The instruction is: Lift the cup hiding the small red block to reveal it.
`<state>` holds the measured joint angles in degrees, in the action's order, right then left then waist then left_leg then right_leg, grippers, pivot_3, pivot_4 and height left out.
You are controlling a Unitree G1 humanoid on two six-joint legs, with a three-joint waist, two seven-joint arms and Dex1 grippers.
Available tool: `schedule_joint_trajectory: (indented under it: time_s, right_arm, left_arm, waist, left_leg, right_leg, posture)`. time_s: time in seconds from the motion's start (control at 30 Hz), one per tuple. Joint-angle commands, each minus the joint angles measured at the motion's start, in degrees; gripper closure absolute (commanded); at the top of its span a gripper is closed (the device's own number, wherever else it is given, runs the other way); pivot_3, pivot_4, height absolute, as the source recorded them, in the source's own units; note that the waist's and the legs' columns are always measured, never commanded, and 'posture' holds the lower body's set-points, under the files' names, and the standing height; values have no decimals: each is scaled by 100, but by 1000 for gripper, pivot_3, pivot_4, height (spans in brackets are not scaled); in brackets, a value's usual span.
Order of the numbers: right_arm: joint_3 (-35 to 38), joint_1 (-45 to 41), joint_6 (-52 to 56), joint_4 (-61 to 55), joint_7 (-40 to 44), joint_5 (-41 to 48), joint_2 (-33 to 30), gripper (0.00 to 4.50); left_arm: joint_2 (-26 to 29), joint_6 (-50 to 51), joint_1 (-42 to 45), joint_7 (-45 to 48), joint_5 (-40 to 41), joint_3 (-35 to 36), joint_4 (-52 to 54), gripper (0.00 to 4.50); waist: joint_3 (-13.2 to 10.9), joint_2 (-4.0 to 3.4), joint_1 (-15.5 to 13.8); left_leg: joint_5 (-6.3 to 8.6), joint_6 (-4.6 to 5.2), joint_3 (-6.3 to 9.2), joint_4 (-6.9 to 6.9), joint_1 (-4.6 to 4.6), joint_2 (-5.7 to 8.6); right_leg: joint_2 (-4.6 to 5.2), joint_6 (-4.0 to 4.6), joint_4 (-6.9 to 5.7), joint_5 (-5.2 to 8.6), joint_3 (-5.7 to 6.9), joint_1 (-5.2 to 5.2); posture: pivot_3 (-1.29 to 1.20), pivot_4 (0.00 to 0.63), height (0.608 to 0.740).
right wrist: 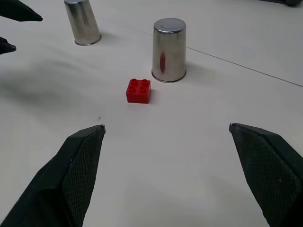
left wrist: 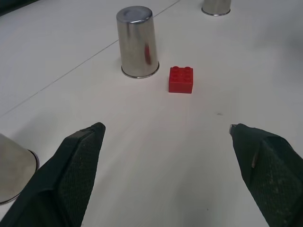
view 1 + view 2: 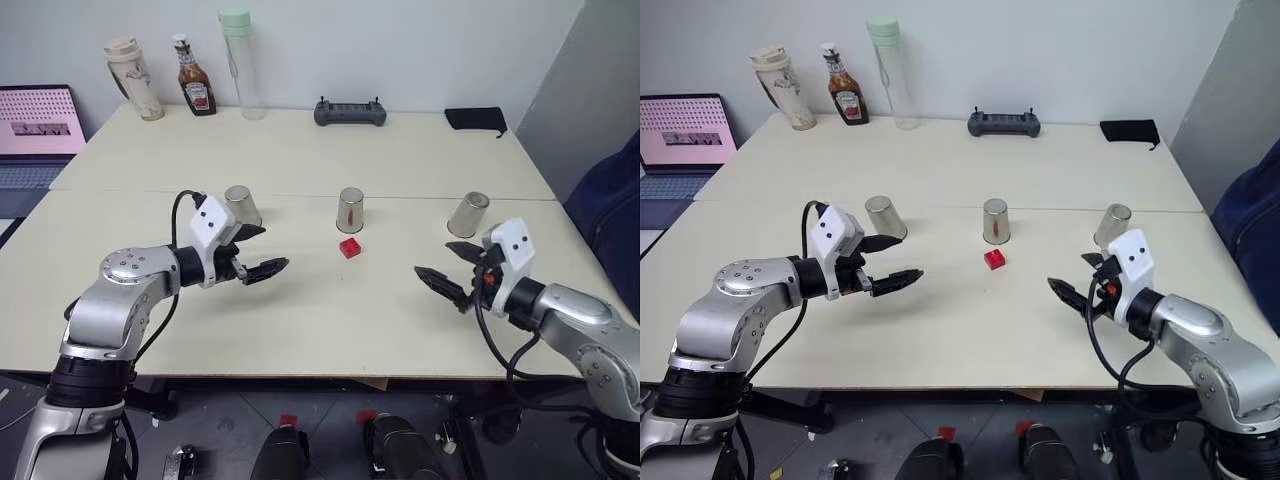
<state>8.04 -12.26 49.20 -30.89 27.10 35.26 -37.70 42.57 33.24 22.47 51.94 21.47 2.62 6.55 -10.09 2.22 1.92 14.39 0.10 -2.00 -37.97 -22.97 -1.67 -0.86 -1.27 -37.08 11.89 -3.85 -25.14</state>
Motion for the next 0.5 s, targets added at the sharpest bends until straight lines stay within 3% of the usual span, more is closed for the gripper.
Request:
schedule_joint_trajectory:
  time_s: [0.03,0.5]
  right_arm:
    - [208,-155,-5,0,19,65,-43,32]
    - [35,7,-40,2,66,-7,50,32]
  left_arm:
    - [123,-108,-80,-8,-62,74,156,0]
    - [246,299,-284,-197,154,345,620,0]
  waist:
    - [0,0,-1]
    - [0,0,-3]
  left_leg:
    - [0,0,0,1,-1,0]
    - [0,0,2,0,-1,-1]
  right_leg:
    - [0,0,0,0,0,-1]
    - [1,1,-1,1,2,-1]
  posture:
    - [0,150,740]
    - [0,150,740]
